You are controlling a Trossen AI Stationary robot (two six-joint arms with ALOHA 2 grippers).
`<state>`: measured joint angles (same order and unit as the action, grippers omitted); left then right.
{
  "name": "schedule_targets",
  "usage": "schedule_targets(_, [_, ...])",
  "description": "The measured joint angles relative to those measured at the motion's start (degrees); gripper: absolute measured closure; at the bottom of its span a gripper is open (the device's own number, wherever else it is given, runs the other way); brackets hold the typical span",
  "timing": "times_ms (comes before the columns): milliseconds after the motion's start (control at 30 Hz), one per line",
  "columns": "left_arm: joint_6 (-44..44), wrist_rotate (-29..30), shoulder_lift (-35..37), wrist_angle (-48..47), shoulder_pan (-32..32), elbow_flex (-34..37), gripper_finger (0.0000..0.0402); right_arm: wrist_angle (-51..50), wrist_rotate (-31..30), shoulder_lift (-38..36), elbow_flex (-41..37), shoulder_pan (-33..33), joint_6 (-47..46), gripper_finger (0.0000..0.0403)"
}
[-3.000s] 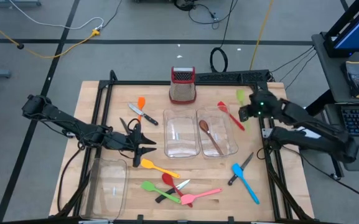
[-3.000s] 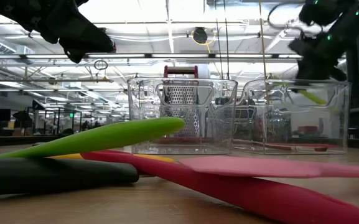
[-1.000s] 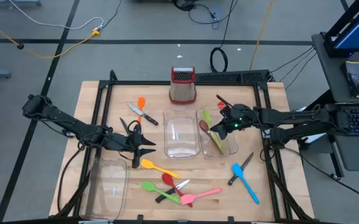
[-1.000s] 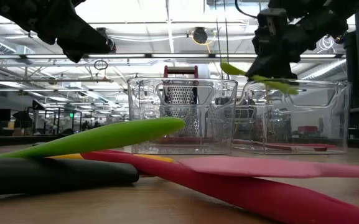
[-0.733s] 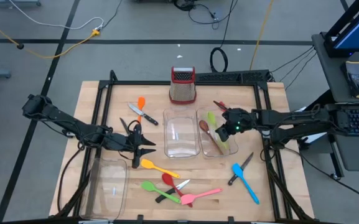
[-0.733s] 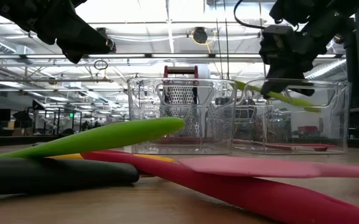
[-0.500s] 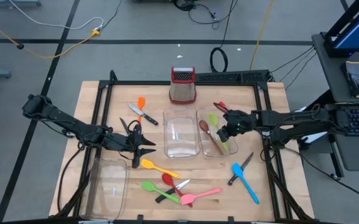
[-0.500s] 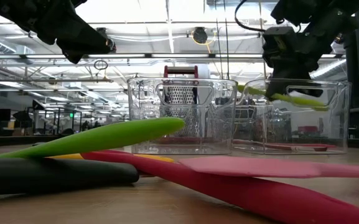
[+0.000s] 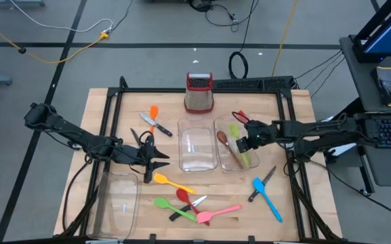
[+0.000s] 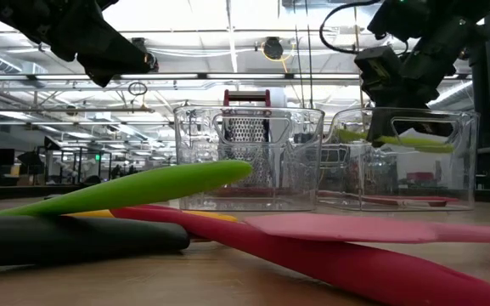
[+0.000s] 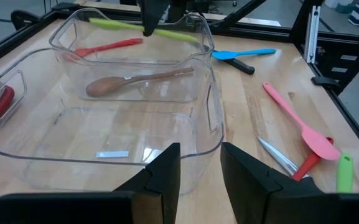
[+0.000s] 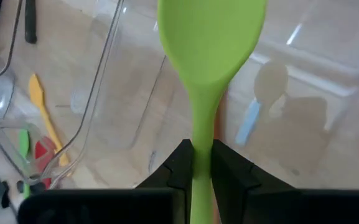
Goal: Pick & Place Kitchen Items
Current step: Put the green serving spoon into the right transparent bin
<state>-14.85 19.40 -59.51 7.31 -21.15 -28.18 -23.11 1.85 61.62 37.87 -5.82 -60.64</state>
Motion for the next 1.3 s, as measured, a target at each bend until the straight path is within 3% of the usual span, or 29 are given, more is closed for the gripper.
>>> schedule_targets(733, [-0.3,0.0,0.0,-0.3,0.0,0.0,0.0284,7.4,2.9,12.3,0.0,-0.5,2.9,0.0363])
schedule_targets(1300, [-0.1,-1.4,0.0,-1.3,0.0,0.0,0.0284,7.2,2.9,13.3,0.0,-0.4,-1.9,0.0354])
